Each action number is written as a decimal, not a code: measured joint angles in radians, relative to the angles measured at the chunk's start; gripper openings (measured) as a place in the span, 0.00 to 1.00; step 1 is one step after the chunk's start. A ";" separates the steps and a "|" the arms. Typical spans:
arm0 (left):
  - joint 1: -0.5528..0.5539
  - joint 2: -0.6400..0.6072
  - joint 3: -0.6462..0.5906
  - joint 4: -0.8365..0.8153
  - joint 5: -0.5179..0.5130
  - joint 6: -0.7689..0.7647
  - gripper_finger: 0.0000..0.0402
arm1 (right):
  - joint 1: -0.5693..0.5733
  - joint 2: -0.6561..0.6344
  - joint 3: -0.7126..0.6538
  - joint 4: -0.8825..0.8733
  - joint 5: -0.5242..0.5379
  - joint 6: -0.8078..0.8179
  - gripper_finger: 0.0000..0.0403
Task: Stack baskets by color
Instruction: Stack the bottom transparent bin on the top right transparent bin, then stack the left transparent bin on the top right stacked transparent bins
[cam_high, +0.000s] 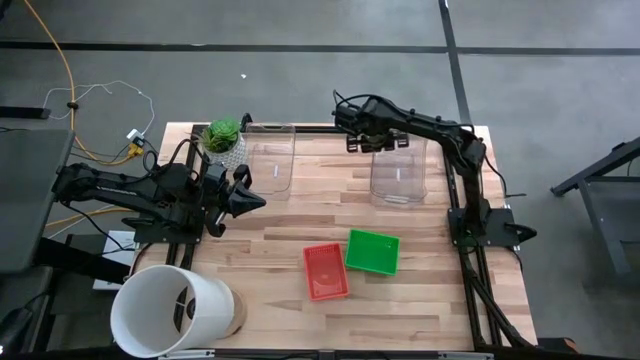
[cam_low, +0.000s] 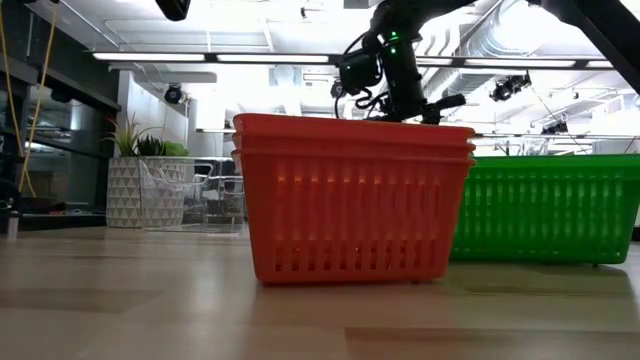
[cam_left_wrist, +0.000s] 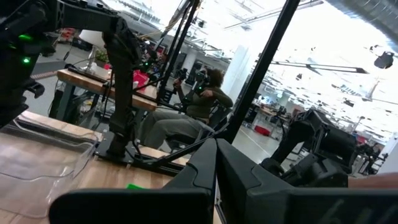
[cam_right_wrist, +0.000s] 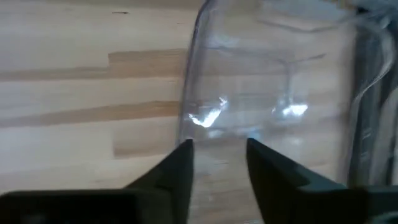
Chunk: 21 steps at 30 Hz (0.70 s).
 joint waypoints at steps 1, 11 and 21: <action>0.000 0.000 0.000 0.000 0.000 0.000 0.00 | 0.000 -0.003 0.000 -0.010 0.011 -0.025 0.37; 0.000 0.000 0.000 0.000 0.000 0.001 0.00 | 0.068 -0.143 0.000 -0.066 0.120 -0.385 0.64; 0.000 0.000 0.000 0.000 -0.060 0.003 0.00 | 0.167 -0.495 -0.304 0.147 0.113 -0.561 0.65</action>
